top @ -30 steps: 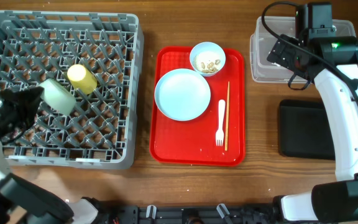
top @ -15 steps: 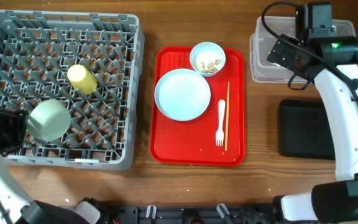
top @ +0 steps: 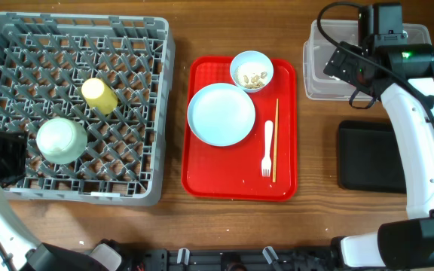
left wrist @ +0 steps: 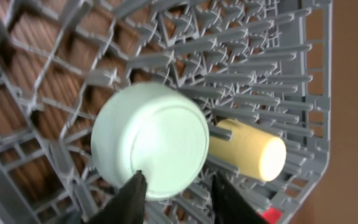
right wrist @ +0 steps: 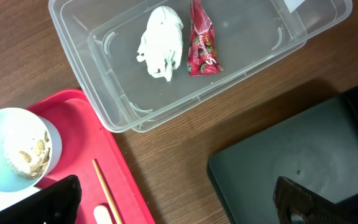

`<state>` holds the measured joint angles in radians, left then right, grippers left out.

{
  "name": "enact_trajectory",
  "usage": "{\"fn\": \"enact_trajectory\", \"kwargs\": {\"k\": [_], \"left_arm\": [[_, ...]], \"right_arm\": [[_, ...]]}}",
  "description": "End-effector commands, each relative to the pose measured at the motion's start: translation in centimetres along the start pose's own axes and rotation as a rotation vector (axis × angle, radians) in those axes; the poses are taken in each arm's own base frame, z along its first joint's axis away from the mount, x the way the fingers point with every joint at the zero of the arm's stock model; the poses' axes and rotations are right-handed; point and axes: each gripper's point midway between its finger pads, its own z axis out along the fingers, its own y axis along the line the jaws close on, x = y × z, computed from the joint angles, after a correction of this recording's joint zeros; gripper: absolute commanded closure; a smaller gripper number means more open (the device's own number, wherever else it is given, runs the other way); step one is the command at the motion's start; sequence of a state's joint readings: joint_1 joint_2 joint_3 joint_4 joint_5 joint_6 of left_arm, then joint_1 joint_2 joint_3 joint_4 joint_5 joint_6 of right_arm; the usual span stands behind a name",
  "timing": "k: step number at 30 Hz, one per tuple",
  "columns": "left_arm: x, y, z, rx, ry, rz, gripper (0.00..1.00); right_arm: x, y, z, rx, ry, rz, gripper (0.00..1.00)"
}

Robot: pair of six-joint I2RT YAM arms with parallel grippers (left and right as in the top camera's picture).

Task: Sort waste into correct bins and load items into the dishwasher rack
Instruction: 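Withdraw left gripper from the rack and reach toward the blue plate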

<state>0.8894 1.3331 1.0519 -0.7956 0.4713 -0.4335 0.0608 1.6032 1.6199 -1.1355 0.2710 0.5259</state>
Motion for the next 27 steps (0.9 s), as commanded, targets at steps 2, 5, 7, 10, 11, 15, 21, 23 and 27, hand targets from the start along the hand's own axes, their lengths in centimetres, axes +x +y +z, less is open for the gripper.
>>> {"fn": "enact_trajectory", "kwargs": {"k": [2, 5, 7, 10, 11, 15, 21, 23, 27], "left_arm": [[2.6, -2.2, -0.6, 0.086, 0.086, 0.071, 0.72], [6.1, -4.4, -0.7, 0.141, 0.189, 0.170, 0.72], [8.2, -6.0, -0.8, 0.162, 0.223, 0.255, 0.71], [11.5, -9.0, -1.9, 0.200, 0.246, 0.405, 0.63], [12.2, -9.7, -2.3, 0.196, 0.240, 0.447, 0.60], [17.0, -12.8, -4.3, 0.179, 0.264, 0.645, 0.49], [26.9, -14.2, -3.9, 0.155, 0.403, 0.942, 0.21], [29.9, -14.3, -3.3, 0.136, 0.474, 1.018, 0.20], [32.1, -14.0, -1.8, -0.051, 0.542, 1.135, 0.15]], "right_arm": [[-0.3, -0.3, -0.8, 0.005, -0.029, -0.006, 0.00], [-0.3, -0.3, -0.8, 0.005, -0.029, -0.006, 0.00], [-0.3, -0.3, -0.8, 0.005, -0.029, -0.007, 0.00], [-0.3, -0.3, -0.8, 0.005, -0.029, -0.006, 0.00], [-0.3, -0.3, -0.8, 0.005, -0.029, -0.006, 0.00], [-0.3, -0.3, -0.8, 0.005, -0.029, -0.007, 0.01], [-0.3, -0.3, -0.8, 0.005, -0.029, -0.006, 0.00], [-0.3, -0.3, -0.8, 0.005, -0.029, -0.006, 0.00], [-0.3, -0.3, -0.8, 0.005, -0.029, -0.006, 0.00]]}}
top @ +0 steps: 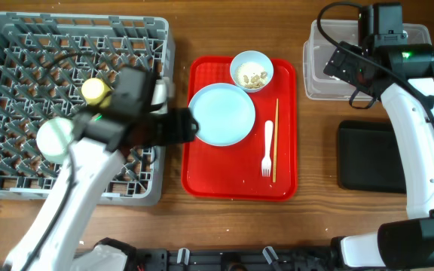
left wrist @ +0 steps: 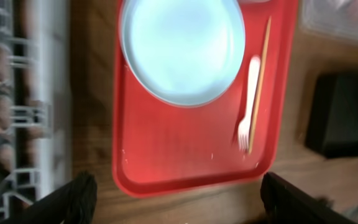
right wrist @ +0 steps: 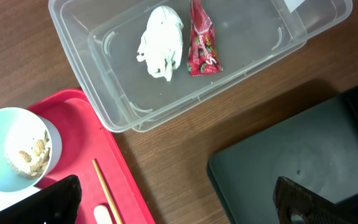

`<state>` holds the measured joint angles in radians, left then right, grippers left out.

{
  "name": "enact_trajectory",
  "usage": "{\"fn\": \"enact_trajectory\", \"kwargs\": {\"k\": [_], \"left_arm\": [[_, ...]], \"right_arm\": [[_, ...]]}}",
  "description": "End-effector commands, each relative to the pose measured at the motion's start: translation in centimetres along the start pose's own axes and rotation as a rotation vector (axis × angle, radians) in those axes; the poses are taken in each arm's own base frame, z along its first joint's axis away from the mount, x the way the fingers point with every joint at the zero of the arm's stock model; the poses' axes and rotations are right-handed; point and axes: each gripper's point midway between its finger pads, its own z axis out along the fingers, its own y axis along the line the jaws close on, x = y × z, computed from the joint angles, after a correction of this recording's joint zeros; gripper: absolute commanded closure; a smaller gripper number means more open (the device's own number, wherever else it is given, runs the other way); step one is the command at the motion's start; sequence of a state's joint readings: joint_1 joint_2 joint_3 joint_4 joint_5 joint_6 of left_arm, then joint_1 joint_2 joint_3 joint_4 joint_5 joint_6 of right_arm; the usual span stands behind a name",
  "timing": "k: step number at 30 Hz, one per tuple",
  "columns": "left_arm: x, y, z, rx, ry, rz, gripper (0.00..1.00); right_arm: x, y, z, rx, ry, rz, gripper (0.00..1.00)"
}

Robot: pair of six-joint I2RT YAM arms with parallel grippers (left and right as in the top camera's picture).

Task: Sort waste into correct bins and load items into the dishwasher rack
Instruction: 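Withdraw left gripper from the rack and reach toward the blue plate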

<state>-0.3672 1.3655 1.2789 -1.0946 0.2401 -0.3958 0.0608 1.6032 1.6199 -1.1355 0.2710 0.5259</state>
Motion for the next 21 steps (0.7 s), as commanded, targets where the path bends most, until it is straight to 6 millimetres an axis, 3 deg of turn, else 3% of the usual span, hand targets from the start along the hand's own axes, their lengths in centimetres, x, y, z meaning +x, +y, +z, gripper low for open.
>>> {"fn": "enact_trajectory", "kwargs": {"k": [1, 2, 4, 8, 11, 13, 17, 21], "left_arm": [[-1.5, 0.0, 1.1, -0.195, 0.069, 0.047, 0.14], [-1.9, 0.2, 1.3, -0.249, 0.087, 0.058, 0.13], [-3.2, -0.8, 2.1, -0.262, 0.089, 0.076, 0.00], [-5.7, -3.0, 3.1, -0.178, -0.005, 0.091, 0.00], [-6.7, -6.2, 3.4, -0.018, -0.032, 0.105, 0.00], [-7.4, -7.8, 4.1, 0.046, -0.064, 0.130, 0.07], [-7.0, -8.7, 7.5, 0.038, -0.064, 0.162, 0.13], [-5.7, -9.8, 12.3, 0.006, -0.014, 0.197, 0.15]], "right_arm": [[-0.3, -0.3, -0.8, 0.005, -0.029, -0.007, 0.00], [-0.3, -0.3, -0.8, 0.005, -0.029, -0.006, 0.00], [-0.3, -0.3, -0.8, 0.005, -0.029, -0.007, 0.00], [-0.3, -0.3, -0.8, 0.005, -0.029, -0.007, 0.00], [-0.3, -0.3, -0.8, 0.005, -0.029, -0.006, 0.00], [-0.3, -0.3, -0.8, 0.005, -0.029, -0.007, 0.00], [-0.3, -0.3, -0.8, 0.005, -0.029, -0.007, 0.00], [-0.3, -0.3, -0.8, 0.005, -0.029, -0.006, 0.00]]}}
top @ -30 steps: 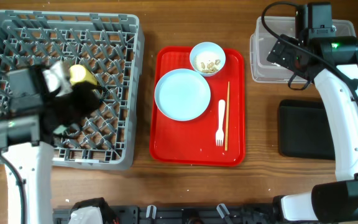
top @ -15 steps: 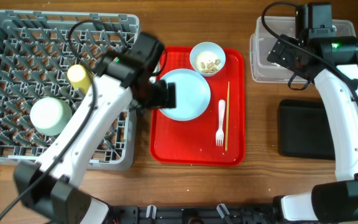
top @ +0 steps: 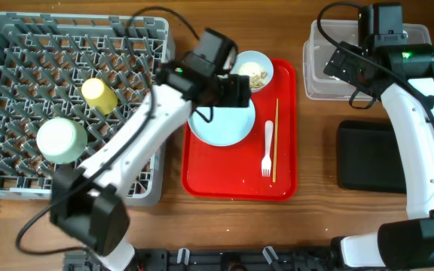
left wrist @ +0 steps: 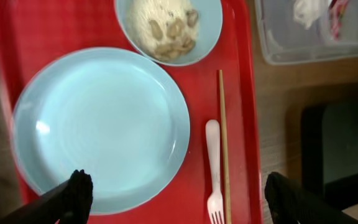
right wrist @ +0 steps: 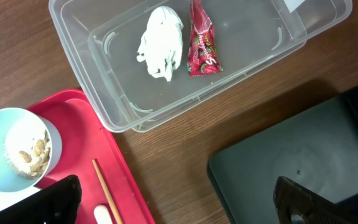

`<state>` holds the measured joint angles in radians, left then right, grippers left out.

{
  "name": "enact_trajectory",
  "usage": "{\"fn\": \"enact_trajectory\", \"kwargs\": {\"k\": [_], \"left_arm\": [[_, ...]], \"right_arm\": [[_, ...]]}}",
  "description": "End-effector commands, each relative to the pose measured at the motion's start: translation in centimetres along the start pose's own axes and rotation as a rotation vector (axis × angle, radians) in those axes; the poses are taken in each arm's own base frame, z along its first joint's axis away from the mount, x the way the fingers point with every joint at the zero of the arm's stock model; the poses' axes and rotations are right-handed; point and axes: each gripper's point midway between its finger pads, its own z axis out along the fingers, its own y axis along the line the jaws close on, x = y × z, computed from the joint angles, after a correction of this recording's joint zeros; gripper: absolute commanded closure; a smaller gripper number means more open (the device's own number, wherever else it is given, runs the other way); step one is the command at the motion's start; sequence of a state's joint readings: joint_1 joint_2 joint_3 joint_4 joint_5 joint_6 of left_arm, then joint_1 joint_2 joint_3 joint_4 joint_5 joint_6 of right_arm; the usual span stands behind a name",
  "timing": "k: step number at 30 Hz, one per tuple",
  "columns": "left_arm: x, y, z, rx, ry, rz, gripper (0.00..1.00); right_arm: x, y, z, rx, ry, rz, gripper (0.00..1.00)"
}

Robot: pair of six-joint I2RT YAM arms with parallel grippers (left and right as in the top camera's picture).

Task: Sort waste into correct bins and load items into the dishwasher rack
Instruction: 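Withdraw left gripper from the rack and reach toward the blue plate, then grasp the rim of the light-blue plate with the left gripper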

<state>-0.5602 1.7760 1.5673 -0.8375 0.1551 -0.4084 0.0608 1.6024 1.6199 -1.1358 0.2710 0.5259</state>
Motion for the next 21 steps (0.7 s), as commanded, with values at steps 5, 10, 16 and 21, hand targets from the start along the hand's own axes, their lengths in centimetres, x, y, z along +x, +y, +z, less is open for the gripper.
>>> {"fn": "enact_trajectory", "kwargs": {"k": [5, 10, 16, 21], "left_arm": [[4.5, -0.2, 9.0, -0.166, 0.105, 0.097, 0.23], [6.5, -0.4, 11.9, -0.306, 0.084, 0.202, 0.30], [7.3, 0.5, 13.3, -0.378, 0.087, 0.234, 0.39], [8.0, 0.9, 14.2, -0.388, 0.112, 0.236, 0.45]], "right_arm": [[-0.3, -0.3, -0.8, 0.006, -0.029, -0.007, 0.00], [-0.3, -0.3, -0.8, 0.006, -0.029, -0.006, 0.00], [-0.3, -0.3, -0.8, 0.006, -0.029, -0.006, 0.00], [-0.3, -0.3, -0.8, 0.006, -0.029, -0.006, 0.00]]}}
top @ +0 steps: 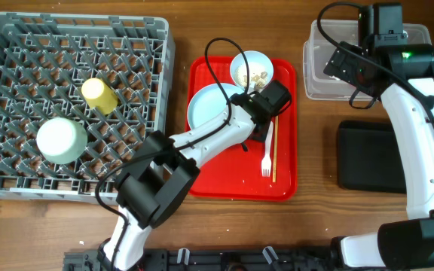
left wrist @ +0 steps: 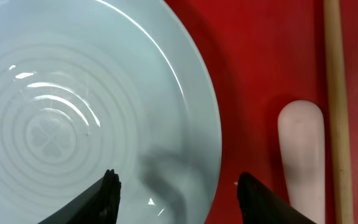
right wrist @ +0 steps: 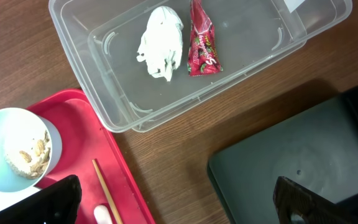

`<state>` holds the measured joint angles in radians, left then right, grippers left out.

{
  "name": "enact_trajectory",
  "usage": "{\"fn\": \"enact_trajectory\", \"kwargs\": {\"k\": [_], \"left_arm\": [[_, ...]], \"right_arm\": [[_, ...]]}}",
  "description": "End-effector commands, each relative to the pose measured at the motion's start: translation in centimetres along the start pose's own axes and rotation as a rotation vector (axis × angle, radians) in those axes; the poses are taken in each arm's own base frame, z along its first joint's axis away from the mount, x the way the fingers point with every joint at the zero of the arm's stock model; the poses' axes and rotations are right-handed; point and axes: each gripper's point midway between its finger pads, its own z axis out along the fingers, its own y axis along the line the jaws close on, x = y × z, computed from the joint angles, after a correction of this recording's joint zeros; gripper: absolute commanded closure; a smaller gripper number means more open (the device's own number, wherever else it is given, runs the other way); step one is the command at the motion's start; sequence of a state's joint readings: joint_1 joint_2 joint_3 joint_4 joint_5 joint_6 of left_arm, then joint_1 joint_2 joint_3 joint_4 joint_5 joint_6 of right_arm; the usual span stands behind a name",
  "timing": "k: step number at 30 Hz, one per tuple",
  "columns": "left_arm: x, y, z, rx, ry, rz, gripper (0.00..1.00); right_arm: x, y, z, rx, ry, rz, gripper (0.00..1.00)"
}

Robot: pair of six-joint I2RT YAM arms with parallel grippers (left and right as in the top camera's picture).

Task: Sort waste into correct bins and load items into the dishwasher rack
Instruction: 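Grasp the rim of the light-blue plate with the left gripper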

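Observation:
A light blue plate [left wrist: 92, 106] lies on the red tray [top: 232, 184]. My left gripper [left wrist: 179, 194] is open and low over the plate's right rim, one finger above the plate and the other above the tray. Just to the right lie a white fork [left wrist: 302, 158] and a wooden chopstick [left wrist: 337, 93]. A small blue bowl [top: 251, 69] with food scraps sits at the tray's far end. My right gripper [right wrist: 179, 205] hangs open and empty near the clear bin [right wrist: 104, 93], which holds a white tissue [right wrist: 160, 40] and a red wrapper [right wrist: 201, 40].
The grey dishwasher rack [top: 6, 188] at the left holds a yellow cup [top: 99, 95] and a pale green cup [top: 61, 140]. A black bin [top: 371, 156] lies at the right, below the clear bin. The left arm stretches across the tray.
My left gripper has dropped from well above the plate and bowl to just over the plate's right rim, still open. The right arm has not moved.
My left gripper was first at the green cup in the rack. Then it was over the tray's left side, then high above the plate and bowl. Now it is low at the plate's right rim. The right gripper stayed open by the clear bin.

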<state>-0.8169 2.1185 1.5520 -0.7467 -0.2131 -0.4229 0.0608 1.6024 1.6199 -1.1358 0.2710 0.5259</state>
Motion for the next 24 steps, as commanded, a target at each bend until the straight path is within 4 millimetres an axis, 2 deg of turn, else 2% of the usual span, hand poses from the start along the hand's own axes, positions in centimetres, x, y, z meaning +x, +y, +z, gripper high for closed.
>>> {"fn": "enact_trajectory", "kwargs": {"k": [1, 7, 12, 16, 18, 20, 23, 24], "left_arm": [[0.3, 0.4, 1.0, -0.030, 0.006, 0.003, 0.48], [-0.2, 0.1, 1.3, -0.018, -0.025, 0.001, 0.55], [0.9, 0.5, 2.3, -0.026, -0.011, 0.023, 0.56], [0.9, 0.8, 2.5, -0.045, -0.019, 0.027, 0.59], [0.7, 1.4, 2.5, -0.075, -0.034, 0.028, 0.65], [0.4, 1.8, 2.4, -0.104, -0.050, 0.029, 0.82], [0.4, 1.9, 2.4, -0.110, -0.050, 0.038, 0.96], [0.5, 1.7, 2.3, -0.109, -0.051, 0.050, 0.96]], "right_arm": [[-0.3, -0.3, -0.8, 0.006, -0.029, -0.006, 0.00], [-0.3, -0.3, -0.8, 0.006, -0.029, -0.007, 0.00], [-0.3, -0.3, -0.8, 0.006, -0.029, -0.006, 0.00], [-0.3, -0.3, -0.8, 0.006, -0.029, -0.006, 0.00], [-0.3, -0.3, -0.8, 0.006, -0.029, -0.006, 0.00], [-0.3, -0.3, -0.8, 0.006, -0.029, -0.006, 0.00], [-0.3, -0.3, -0.8, 0.006, -0.029, -0.006, 0.00], [-0.3, -0.3, -0.8, 0.006, -0.029, -0.006, 0.00]]}}
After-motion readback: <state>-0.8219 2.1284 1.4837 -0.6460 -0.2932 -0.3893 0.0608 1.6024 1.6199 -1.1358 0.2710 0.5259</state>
